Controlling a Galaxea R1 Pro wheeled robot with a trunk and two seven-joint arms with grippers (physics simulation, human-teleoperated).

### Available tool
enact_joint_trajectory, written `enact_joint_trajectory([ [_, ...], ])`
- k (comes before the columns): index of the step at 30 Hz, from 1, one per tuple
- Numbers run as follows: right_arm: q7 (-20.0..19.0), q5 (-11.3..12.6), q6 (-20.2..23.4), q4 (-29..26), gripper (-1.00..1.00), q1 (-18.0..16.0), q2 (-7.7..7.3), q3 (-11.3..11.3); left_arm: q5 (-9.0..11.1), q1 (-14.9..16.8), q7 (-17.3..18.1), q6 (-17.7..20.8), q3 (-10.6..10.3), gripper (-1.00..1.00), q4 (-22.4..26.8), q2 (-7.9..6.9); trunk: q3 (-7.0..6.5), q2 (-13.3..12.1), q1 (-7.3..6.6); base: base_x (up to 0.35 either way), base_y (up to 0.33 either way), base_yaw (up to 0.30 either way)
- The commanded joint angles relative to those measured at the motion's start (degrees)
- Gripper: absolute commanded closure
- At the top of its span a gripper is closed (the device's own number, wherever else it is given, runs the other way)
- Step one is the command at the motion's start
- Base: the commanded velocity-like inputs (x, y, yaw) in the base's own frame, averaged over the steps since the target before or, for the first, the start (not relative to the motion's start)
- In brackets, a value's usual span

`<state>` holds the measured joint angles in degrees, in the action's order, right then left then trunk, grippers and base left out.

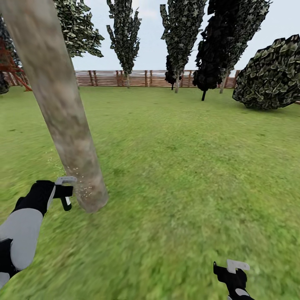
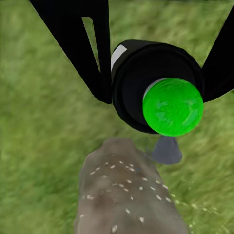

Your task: In the garden, pick up the pesticide atomizer on the floor and spray pesticide onto both trees until each tree trunk is fully covered.

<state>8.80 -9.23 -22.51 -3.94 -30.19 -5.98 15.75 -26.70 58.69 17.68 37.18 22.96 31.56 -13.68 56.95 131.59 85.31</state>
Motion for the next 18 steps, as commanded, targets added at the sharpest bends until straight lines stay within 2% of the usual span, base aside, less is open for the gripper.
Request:
enact_joint_trajectory([
  [1,0.23,-0.59,-0.16,0.08,-1.0,-0.04,-0.01,0.35,-0.71,0.38,0.52,0.69,0.33,1.0,0.58,0.02,0.06,0.02,-0.01,0.0,-0.001,0.275],
  [4,0.23,-0.6,-0.16,0.08,-1.0,-0.04,-0.01,0.35,-0.72,0.59,0.55,2.34,0.4,1.0,1.08,-1.48,0.06,0.02,-0.01,0.0,0.0,0.277],
  [5,0.2,-0.61,-0.16,0.08,-1.0,-0.04,0.0,0.34,-0.6,0.47,0.63,2.52,0.46,1.0,1.11,-2.63,0.06,0.02,-0.01,0.0,0.0,0.26],
  [7,0.2,-0.61,-0.16,0.08,-1.0,-0.04,0.0,0.34,-0.19,0.4,0.68,2.62,0.46,1.0,1.13,-3.27,0.06,0.02,-0.01,0.0,0.0,0.138],
  [11,0.2,-0.6,-0.16,0.08,-1.0,-0.04,-0.06,0.38,0.39,0.29,0.69,2.71,0.28,1.0,1.15,-3.05,0.06,0.02,-0.01,0.0,-0.139,0.021],
  [18,0.18,-0.61,-0.16,0.08,-1.0,-0.04,-0.09,0.42,1.12,0.54,0.69,2.81,0.42,1.0,1.22,-2.94,0.06,0.02,-0.01,0.043,-0.266,0.001],
])
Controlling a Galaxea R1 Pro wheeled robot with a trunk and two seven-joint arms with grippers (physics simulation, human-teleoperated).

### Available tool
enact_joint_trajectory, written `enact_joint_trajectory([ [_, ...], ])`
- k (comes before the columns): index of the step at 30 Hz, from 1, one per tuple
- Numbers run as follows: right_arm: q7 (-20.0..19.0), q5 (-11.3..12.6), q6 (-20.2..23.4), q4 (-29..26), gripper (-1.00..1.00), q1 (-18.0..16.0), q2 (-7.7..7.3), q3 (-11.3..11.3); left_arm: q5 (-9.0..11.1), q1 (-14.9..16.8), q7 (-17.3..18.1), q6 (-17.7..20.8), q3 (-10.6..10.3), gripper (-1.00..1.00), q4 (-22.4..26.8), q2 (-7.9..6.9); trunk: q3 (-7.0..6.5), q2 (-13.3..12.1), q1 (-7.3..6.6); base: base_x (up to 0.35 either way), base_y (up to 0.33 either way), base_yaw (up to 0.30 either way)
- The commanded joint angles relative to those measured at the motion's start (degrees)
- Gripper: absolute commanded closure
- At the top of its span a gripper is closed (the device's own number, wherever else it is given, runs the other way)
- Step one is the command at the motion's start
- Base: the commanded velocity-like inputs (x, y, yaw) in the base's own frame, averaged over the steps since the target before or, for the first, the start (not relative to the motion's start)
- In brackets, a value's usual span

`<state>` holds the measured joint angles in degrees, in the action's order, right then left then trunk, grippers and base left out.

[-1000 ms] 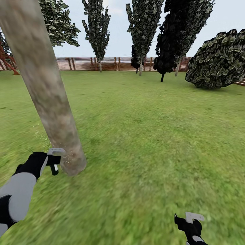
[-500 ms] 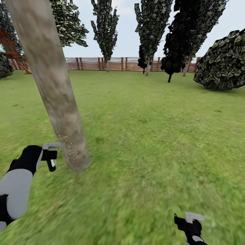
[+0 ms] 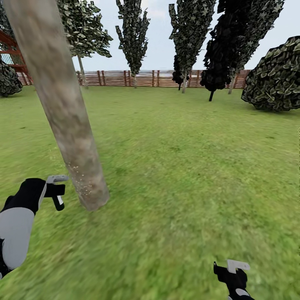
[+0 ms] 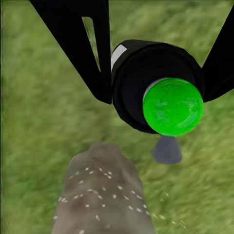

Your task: In the garden, pick up the pesticide atomizer on the floor and spray pesticide onto both trees until each tree trunk is fully covered.

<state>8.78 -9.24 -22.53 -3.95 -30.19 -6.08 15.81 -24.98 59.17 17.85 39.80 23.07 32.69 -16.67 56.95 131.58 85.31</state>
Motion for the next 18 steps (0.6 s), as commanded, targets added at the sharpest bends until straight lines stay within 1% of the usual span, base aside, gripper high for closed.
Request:
enact_joint_trajectory([
  [1,0.21,-0.59,-0.15,0.08,-1.0,-0.04,0.01,0.34,-0.56,0.06,0.52,0.19,0.31,1.0,0.09,0.05,0.05,0.02,-0.01,0.004,-0.272,0.0],
  [18,0.19,-0.6,-0.15,0.08,-1.0,-0.04,0.02,0.31,-0.42,-0.08,0.49,0.19,0.54,1.0,0.0,0.03,0.05,0.02,-0.01,0.007,-0.272,0.0],
])
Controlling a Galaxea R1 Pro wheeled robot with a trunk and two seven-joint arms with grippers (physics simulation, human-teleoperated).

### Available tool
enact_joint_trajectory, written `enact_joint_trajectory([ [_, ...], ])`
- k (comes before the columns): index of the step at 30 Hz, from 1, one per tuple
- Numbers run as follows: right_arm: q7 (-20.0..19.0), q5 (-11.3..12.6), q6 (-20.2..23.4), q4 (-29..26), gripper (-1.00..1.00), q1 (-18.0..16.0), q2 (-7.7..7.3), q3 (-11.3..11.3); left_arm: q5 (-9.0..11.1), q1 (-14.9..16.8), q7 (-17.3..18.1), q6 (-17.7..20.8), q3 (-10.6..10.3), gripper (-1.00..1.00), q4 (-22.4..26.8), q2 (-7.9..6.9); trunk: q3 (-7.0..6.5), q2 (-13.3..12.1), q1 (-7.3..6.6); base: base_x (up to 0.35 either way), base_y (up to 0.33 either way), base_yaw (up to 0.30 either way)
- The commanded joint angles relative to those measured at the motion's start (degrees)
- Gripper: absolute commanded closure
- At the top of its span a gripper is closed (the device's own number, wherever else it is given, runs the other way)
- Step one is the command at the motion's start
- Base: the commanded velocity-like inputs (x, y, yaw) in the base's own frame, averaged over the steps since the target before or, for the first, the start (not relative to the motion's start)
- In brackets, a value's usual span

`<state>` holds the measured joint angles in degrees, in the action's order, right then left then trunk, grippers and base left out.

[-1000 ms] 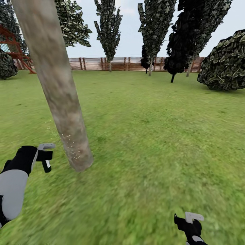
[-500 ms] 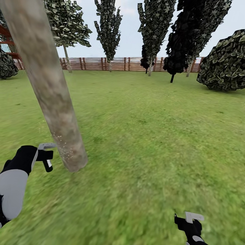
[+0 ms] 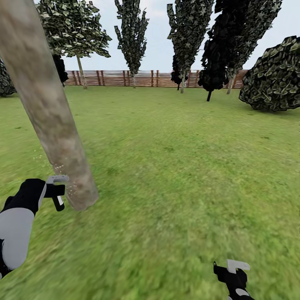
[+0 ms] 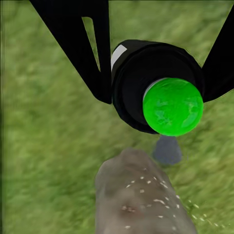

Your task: In the garden, pick up the pesticide atomizer on the floor and spray pesticide onto both trees until each tree trunk is fully covered.

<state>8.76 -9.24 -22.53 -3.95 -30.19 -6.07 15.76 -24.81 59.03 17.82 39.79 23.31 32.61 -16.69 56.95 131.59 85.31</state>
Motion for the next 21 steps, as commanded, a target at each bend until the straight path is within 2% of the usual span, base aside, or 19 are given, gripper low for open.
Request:
enact_joint_trajectory([
  [1,0.2,-0.59,-0.15,0.08,-1.0,-0.04,0.01,0.35,-0.59,0.04,0.48,0.2,0.32,1.0,0.09,0.05,0.05,0.02,0.0,0.071,-0.272,0.0],
  [11,0.26,-0.59,-0.15,0.08,-1.0,-0.04,0.01,0.33,-0.59,-0.01,0.42,0.17,0.42,1.0,0.09,-0.01,0.05,0.02,0.0,0.08,-0.272,0.01],
  [18,0.22,-0.6,-0.15,0.08,-1.0,-0.04,0.06,0.32,-0.83,-0.53,-0.03,0.06,0.71,1.0,-0.06,-0.61,0.05,0.02,0.0,0.081,-0.272,0.248],
  [21,0.23,-0.6,-0.15,0.08,-1.0,-0.04,0.09,0.32,-0.7,-0.66,-0.15,0.02,1.18,1.0,-0.3,0.04,0.05,0.02,0.0,0.083,-0.272,0.217],
])
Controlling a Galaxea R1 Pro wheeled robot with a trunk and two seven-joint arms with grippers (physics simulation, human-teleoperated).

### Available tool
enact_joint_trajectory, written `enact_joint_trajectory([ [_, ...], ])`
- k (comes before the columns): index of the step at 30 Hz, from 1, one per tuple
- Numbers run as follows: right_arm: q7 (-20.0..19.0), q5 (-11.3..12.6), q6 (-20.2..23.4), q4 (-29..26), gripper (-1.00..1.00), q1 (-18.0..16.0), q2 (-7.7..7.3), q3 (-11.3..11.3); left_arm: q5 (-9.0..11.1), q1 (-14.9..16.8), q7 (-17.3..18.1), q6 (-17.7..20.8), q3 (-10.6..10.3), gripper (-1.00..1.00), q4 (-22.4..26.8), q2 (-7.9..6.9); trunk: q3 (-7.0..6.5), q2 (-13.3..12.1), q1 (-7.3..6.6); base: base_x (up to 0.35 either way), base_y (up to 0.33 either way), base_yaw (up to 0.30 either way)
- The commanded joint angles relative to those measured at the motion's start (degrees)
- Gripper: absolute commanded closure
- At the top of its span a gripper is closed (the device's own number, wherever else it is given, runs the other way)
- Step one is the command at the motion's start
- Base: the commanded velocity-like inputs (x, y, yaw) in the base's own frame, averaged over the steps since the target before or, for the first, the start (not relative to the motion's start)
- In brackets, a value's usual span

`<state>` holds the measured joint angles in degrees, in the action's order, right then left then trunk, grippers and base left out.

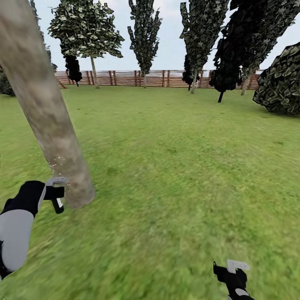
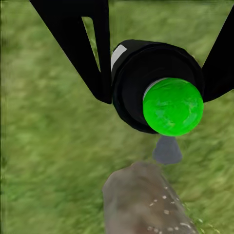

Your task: In the garden, pick up the pesticide atomizer on the floor and spray pesticide onto both trees until each tree trunk is fully covered.

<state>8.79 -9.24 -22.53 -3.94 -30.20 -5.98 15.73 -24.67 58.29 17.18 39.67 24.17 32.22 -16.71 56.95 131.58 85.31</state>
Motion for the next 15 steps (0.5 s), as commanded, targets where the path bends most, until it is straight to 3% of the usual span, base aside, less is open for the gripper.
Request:
enact_joint_trajectory([
  [1,0.19,-0.6,-0.15,0.07,-1.0,-0.04,0.01,0.36,-0.81,0.07,0.49,0.14,0.4,1.0,0.08,0.53,0.05,0.02,0.0,0.086,-0.272,0.04],
  [6,0.18,-0.55,-0.15,0.07,-1.0,-0.04,-0.02,0.36,-1.07,0.07,0.38,0.14,0.44,1.0,0.29,0.22,0.05,0.02,0.0,0.1,-0.272,0.009],
  [10,0.18,-0.58,-0.15,0.07,-1.0,-0.04,0.0,0.36,-1.1,-0.02,-0.12,0.14,0.38,1.0,-0.18,-2.2,0.05,0.02,0.0,0.11,-0.272,0.001],
  [15,0.2,-0.6,-0.15,0.07,-1.0,-0.04,0.01,0.36,-0.98,-0.02,-0.21,0.14,0.44,1.0,-0.33,-1.88,0.05,0.02,0.0,0.029,-0.272,0.001],
])
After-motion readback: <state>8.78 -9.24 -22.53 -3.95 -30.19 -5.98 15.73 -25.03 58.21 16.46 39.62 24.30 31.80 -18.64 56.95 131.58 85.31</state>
